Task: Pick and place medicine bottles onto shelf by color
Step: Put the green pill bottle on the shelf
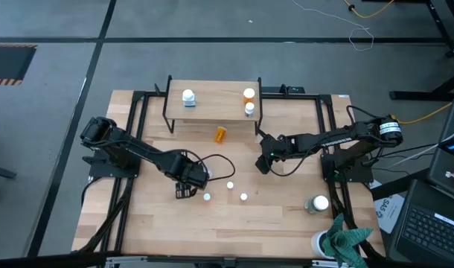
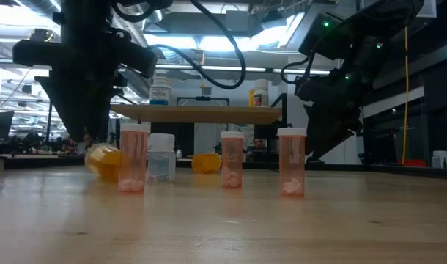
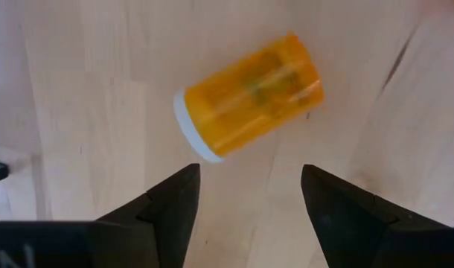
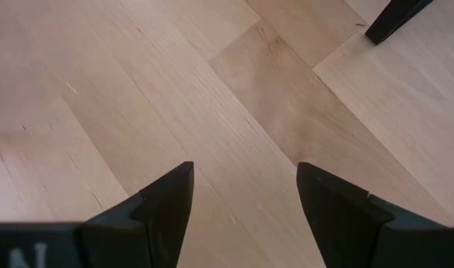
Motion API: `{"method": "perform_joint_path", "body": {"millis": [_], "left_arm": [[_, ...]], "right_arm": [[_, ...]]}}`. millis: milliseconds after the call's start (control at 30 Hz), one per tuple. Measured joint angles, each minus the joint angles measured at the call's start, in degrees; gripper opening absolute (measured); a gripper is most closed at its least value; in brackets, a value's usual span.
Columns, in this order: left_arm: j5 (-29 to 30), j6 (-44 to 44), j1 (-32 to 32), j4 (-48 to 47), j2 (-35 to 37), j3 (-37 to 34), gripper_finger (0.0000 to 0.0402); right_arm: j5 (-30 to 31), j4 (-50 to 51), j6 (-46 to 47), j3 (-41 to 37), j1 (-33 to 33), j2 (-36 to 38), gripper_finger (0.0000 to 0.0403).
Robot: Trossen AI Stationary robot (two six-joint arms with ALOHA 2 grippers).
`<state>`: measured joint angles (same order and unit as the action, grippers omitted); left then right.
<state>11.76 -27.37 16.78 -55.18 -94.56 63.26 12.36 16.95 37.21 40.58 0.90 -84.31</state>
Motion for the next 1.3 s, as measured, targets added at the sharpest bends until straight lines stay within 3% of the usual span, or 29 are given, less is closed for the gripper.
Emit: {"method": "perform_joint_path", "body": {"millis": [467,1300], "left_arm": [[2.4,-8.3,0.0,-3.5,0.0,0.0,0.0228],[4.8,-6.6,-1.8,-2.8,0.1,0.0,0.0228]], "right_arm": [[0.0,0.0,0.0,0.0,0.0,0.0,0.0241],[0.0,0.0,-0.1,0.0,0.0,0.0,0.0241]]}}
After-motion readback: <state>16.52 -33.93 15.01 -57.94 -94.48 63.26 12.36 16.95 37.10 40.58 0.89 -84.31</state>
